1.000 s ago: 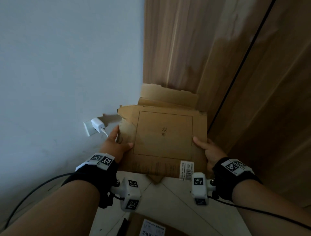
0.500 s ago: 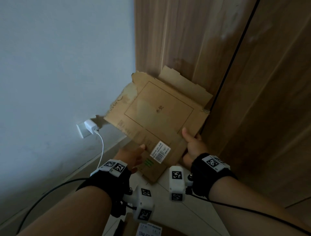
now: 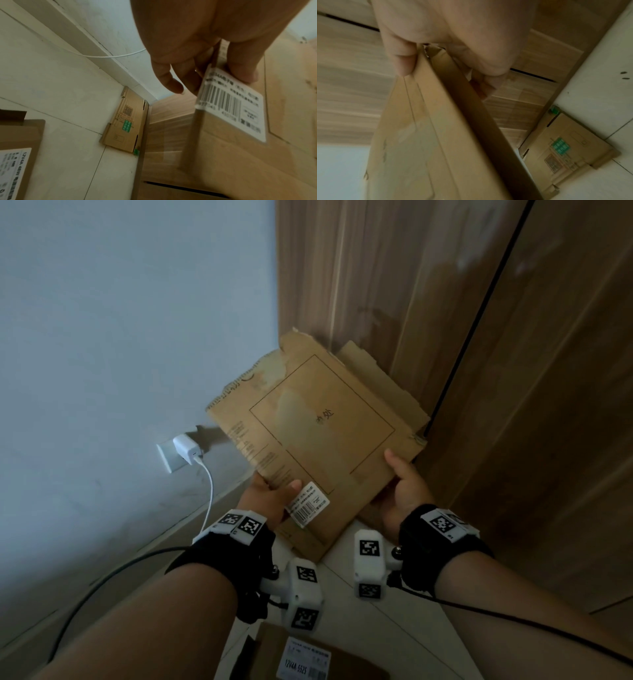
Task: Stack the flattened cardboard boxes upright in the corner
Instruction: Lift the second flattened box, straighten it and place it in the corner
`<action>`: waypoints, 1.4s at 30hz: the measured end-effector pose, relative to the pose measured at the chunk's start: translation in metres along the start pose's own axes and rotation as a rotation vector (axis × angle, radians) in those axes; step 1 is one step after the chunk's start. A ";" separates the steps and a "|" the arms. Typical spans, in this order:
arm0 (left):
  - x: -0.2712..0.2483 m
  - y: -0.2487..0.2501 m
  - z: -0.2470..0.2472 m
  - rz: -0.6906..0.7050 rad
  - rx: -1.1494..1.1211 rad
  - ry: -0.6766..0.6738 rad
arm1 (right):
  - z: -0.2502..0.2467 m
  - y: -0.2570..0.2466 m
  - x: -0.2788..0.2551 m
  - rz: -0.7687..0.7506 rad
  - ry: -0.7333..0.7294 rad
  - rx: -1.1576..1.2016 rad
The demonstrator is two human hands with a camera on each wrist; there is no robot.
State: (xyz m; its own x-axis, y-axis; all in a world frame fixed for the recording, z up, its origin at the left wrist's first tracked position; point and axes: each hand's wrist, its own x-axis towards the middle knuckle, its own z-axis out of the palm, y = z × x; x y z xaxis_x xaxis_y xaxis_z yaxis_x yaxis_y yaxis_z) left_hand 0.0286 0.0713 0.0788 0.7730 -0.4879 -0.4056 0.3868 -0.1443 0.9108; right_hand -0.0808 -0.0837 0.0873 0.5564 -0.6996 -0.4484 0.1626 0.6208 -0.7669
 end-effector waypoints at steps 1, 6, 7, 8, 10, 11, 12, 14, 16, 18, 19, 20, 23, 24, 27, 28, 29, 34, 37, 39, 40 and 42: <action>0.002 -0.001 -0.002 0.015 0.018 0.003 | -0.003 -0.003 0.002 -0.008 -0.002 0.015; 0.010 -0.005 -0.010 0.037 0.004 0.102 | -0.005 -0.004 0.002 0.014 -0.115 -0.009; 0.009 -0.004 -0.010 0.035 -0.005 0.115 | -0.003 -0.001 0.002 0.015 -0.115 -0.017; 0.009 -0.004 -0.010 0.022 -0.016 0.126 | -0.001 0.001 0.001 0.015 -0.109 -0.020; 0.005 -0.004 -0.007 -0.017 -0.038 0.130 | 0.004 0.004 -0.001 0.016 -0.107 -0.010; 0.005 -0.006 -0.007 -0.040 -0.043 0.127 | 0.006 0.006 -0.002 0.014 -0.110 -0.005; 0.004 -0.007 -0.006 -0.055 -0.051 0.123 | 0.007 0.008 -0.003 0.013 -0.119 0.000; 0.006 -0.011 -0.008 -0.067 -0.068 0.111 | 0.007 0.011 -0.004 0.017 -0.149 0.003; 0.008 -0.010 -0.010 -0.035 -0.100 0.101 | 0.008 0.011 -0.006 0.019 -0.174 0.005; 0.012 -0.008 -0.011 0.034 -0.131 0.075 | 0.007 0.008 -0.007 0.021 -0.167 0.021; 0.013 -0.007 -0.011 0.058 -0.145 0.057 | 0.006 0.007 -0.007 0.020 -0.154 0.035; 0.013 -0.005 -0.010 0.073 -0.159 0.039 | 0.005 0.005 -0.007 0.017 -0.136 0.052; 0.015 -0.003 -0.012 0.091 -0.154 0.014 | 0.002 -0.004 -0.005 -0.031 -0.113 0.094; 0.017 -0.003 -0.014 0.102 -0.136 0.011 | 0.001 -0.008 -0.004 -0.045 -0.127 0.111; 0.020 -0.005 -0.023 0.121 -0.097 0.013 | -0.005 -0.020 -0.004 -0.062 -0.188 0.027; 0.022 -0.006 -0.026 0.125 -0.084 0.019 | -0.008 -0.022 -0.005 -0.067 -0.212 -0.032; 0.023 -0.006 -0.029 0.128 -0.066 0.024 | -0.011 -0.023 -0.006 -0.075 -0.227 -0.089; 0.028 -0.007 -0.039 0.168 0.100 0.039 | -0.014 -0.029 -0.015 -0.058 -0.264 -0.219; 0.029 -0.008 -0.039 0.206 0.224 0.044 | -0.012 -0.028 -0.016 -0.033 -0.243 -0.322; 0.027 -0.005 -0.037 0.240 0.299 0.056 | -0.012 -0.024 -0.016 -0.072 -0.199 -0.437; 0.027 -0.005 -0.037 0.248 0.324 0.062 | -0.012 -0.022 -0.015 -0.081 -0.181 -0.492; 0.026 -0.005 -0.037 0.264 0.355 0.060 | -0.013 -0.020 -0.014 -0.088 -0.169 -0.579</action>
State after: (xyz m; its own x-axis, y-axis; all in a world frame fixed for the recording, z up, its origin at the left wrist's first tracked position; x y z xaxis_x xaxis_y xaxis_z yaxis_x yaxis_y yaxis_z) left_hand 0.0652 0.0913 0.0612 0.8541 -0.4980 -0.1502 -0.0156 -0.3132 0.9495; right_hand -0.1027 -0.0907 0.1028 0.6906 -0.6442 -0.3287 -0.2290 0.2364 -0.9443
